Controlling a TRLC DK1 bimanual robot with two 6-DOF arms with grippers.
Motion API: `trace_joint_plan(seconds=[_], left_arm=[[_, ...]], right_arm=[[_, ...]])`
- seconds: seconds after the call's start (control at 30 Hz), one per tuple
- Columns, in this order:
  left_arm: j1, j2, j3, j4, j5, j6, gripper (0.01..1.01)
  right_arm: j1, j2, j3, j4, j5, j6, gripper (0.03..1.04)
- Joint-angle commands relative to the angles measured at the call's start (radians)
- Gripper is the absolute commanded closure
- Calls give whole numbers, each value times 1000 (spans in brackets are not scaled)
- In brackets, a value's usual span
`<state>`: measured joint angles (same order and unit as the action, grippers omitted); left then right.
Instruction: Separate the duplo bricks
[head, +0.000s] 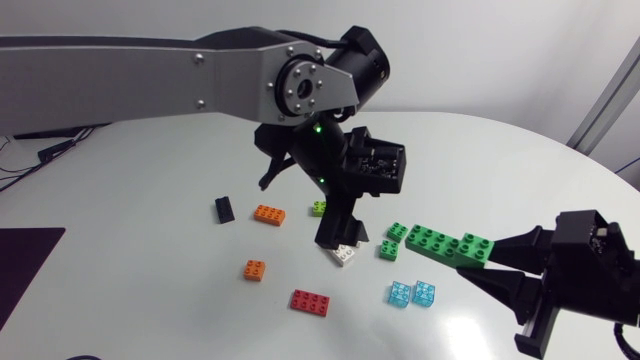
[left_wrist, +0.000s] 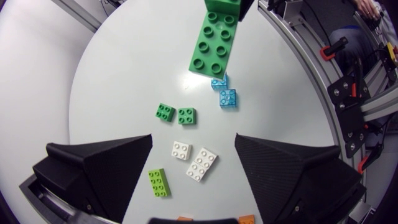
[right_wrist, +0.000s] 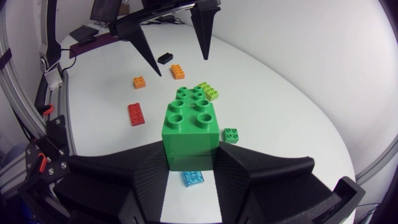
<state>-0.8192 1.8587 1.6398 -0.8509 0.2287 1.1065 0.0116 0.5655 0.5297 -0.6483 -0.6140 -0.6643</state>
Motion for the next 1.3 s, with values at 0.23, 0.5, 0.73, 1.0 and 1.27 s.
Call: trace_joint_plan(seconds=[0.23, 0.5, 0.73, 1.0, 1.27], left_arm=[[-21, -64, -66, -30, 55, 3, 121], [-23, -84, -66, -65, 97, 1, 148], [-20, -92, -77, -94, 136, 7, 210], [-20, -87, -89, -94, 166, 7, 352], [-11, -87, -101, -94, 182, 13, 682]], right_arm=[[179, 80, 55, 70, 40, 94, 751], [309, 145, 72, 141, 126, 144, 751], [366, 180, 87, 184, 145, 173, 751], [429, 206, 92, 211, 175, 198, 751], [433, 205, 82, 219, 177, 203, 751]])
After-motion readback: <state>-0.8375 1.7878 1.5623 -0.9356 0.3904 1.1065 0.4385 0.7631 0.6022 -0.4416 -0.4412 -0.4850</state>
